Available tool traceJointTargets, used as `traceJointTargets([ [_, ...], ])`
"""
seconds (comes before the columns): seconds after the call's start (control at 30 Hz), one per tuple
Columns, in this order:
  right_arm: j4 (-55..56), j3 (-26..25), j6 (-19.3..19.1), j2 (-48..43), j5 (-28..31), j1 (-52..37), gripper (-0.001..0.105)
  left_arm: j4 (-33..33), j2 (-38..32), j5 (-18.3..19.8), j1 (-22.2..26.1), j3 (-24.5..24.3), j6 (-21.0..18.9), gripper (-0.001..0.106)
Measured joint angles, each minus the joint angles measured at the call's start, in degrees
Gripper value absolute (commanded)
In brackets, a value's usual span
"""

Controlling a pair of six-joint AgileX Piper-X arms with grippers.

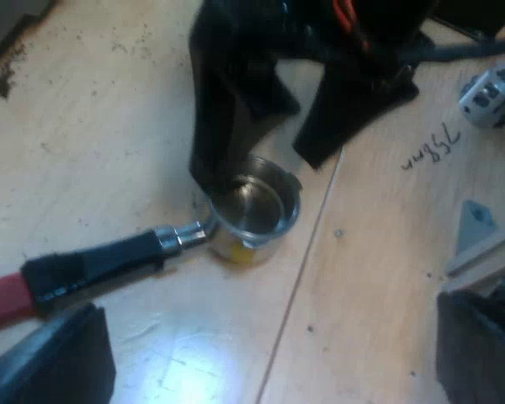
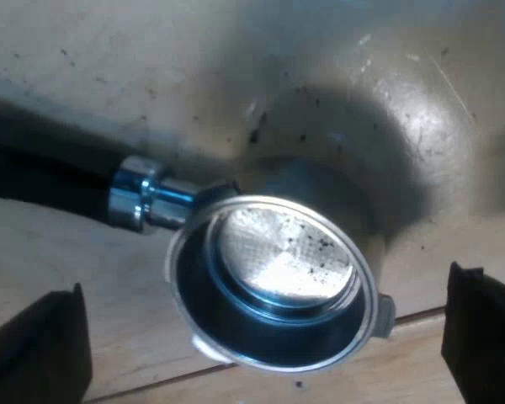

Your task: Put the handle in the coffee machine

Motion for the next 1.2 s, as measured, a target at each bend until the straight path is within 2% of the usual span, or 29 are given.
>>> traceJointTargets([
  [0.3, -1.5, 0.0, 0.0, 2.6, -1.1, -0.4, 0.086, -1.1, 0.0, -0.2, 0.0, 0.0, 0.0, 0.081],
  [0.67, -6.5, 0.0, 4.0, 7.5, -1.2, -0.4, 0.086, -1.4, 0.0, -0.2, 0.0, 0.0, 0.0, 0.081],
  [1.2, -3.6, -0.3, 4.3, 8.1, 0.4, -0.4, 0.086, -1.4, 0.0, -0.2, 0.0, 0.0, 0.0, 0.081],
])
